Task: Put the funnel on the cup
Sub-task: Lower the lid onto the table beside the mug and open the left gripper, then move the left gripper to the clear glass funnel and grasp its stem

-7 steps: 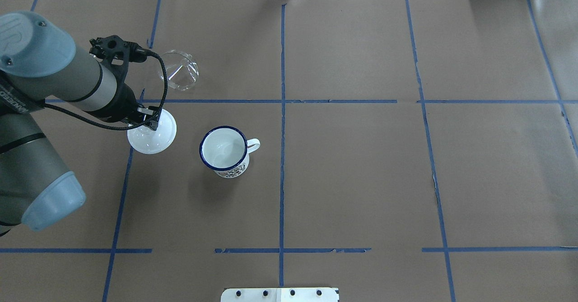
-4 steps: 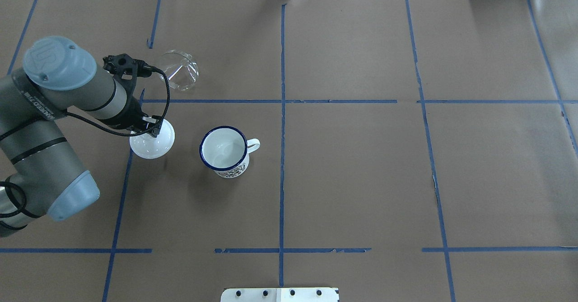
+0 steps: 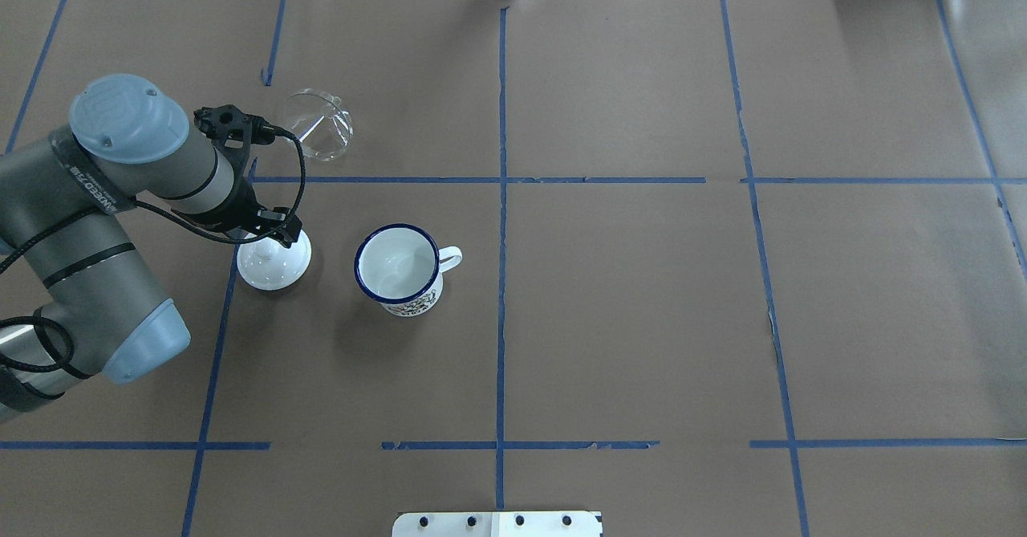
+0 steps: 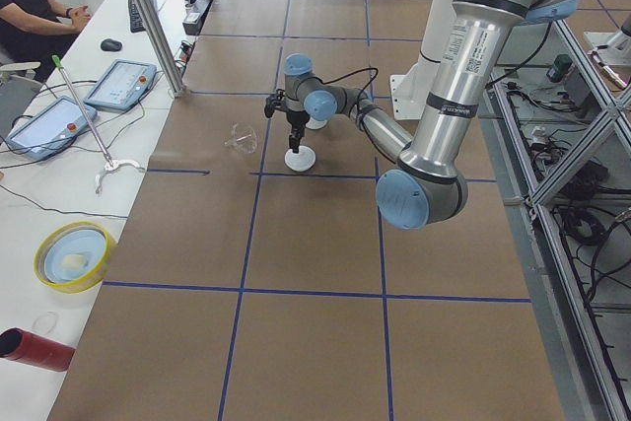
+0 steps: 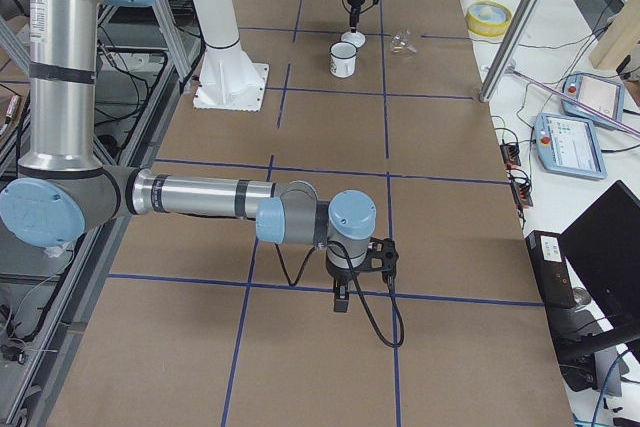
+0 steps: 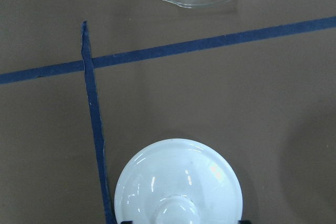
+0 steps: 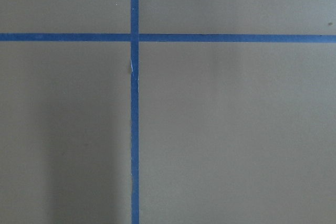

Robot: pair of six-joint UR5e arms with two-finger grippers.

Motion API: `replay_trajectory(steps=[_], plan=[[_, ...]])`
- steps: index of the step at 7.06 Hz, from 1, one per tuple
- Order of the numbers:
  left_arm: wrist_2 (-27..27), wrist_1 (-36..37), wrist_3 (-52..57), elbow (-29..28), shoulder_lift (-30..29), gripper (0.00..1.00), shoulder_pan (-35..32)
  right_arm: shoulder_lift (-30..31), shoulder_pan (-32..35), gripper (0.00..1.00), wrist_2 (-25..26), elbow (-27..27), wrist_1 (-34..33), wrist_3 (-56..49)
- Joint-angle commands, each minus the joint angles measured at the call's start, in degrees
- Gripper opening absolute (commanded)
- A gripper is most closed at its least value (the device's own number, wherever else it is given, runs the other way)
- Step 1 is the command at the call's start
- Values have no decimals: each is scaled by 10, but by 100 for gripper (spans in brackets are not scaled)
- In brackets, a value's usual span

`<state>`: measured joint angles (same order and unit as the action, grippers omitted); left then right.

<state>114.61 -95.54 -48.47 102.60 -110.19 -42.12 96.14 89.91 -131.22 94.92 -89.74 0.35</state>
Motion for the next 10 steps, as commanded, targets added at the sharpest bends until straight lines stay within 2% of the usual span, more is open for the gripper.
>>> replay_trajectory(steps=[1,2,3,4,5,6,8,10], plan=[[0,2,-9,4,-19,100,-20,0,0,100,0,0,0,0],[2,-4,-31,-4,-33,100,-61,0,0,100,0,0,0,0],[1,-49,-127,-15,-35,100,-68,0,0,100,0,0,0,0],[-7,-134,-229,-53,-38,100,-68,-1,0,100,0,0,0,0],[-52,-199,-305,-85,-48,100,-68,0,0,100,0,0,0,0],[-73,-236,-382,-126,-71,100,-67,-1,0,100,0,0,0,0],[-152,-307,-510,-197,-106,100,-63,0,0,100,0,0,0,0],[-195,-349,-547,-246,-125,100,-50,0,0,100,0,0,0,0]])
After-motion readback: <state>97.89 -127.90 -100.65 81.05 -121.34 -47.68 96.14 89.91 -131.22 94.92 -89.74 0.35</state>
